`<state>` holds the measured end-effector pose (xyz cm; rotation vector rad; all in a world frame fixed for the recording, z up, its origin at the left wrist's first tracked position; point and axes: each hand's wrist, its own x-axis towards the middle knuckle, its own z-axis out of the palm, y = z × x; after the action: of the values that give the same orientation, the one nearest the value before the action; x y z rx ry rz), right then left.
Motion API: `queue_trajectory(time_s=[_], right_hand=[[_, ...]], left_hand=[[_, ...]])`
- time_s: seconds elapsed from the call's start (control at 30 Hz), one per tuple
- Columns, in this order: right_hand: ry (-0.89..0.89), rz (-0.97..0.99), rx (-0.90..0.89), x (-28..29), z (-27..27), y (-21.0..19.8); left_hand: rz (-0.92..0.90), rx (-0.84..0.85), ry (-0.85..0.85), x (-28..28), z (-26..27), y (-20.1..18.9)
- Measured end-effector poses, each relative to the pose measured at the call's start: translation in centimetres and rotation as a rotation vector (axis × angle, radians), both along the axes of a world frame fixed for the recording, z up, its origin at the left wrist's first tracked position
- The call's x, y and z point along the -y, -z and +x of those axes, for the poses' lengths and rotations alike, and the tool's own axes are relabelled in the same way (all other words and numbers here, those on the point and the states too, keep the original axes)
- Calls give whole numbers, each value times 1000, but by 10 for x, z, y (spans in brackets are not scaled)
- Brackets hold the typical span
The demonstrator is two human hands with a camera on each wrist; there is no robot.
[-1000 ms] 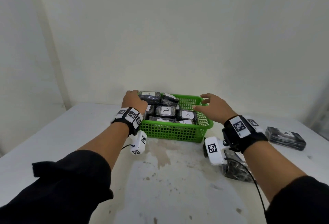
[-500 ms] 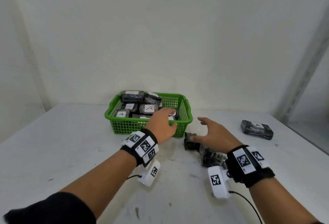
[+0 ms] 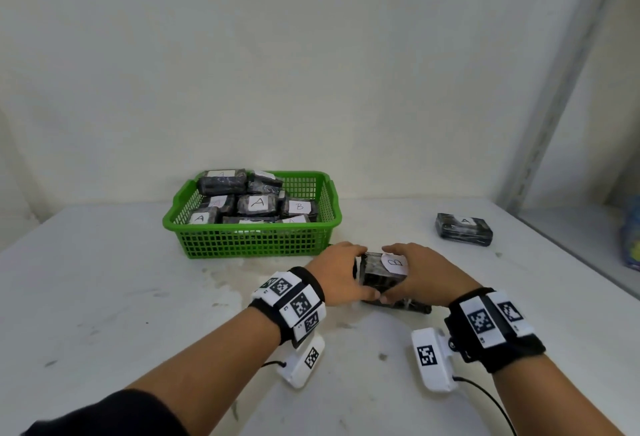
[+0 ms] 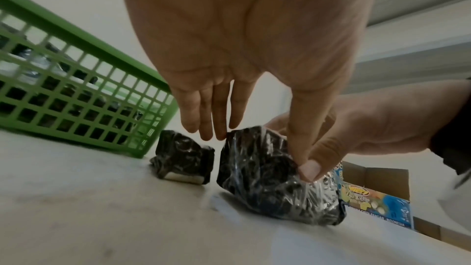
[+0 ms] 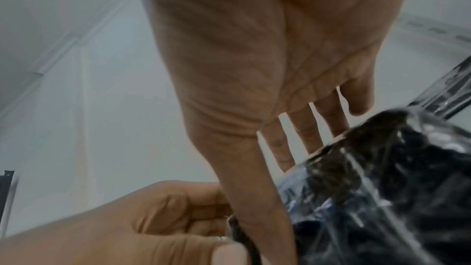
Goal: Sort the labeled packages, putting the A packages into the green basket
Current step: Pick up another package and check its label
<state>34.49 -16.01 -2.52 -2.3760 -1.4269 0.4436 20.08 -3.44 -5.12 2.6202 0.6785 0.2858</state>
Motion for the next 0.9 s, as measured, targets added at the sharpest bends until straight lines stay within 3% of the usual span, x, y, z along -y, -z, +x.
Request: queue_trajectory(time_s=[0.3,0.57,0.7,0.8,0.9], right_hand=[[32,66,-84,16,30,0],[-31,348,-395,9,33,-4],[-53,503,-665,-6,17,1],[-59,567,-746,-23,1,1],[-105,574,-785,-42,-16,1]], left_hand=[[-23,-94,-16,1,21,-15],[-527,325,-25,-32,-10,-24],[-680,525,-52,-39,-28,-22],[-796,658,-43,-37,-42,-18],[-770,726,-81,-41,-60,-16]])
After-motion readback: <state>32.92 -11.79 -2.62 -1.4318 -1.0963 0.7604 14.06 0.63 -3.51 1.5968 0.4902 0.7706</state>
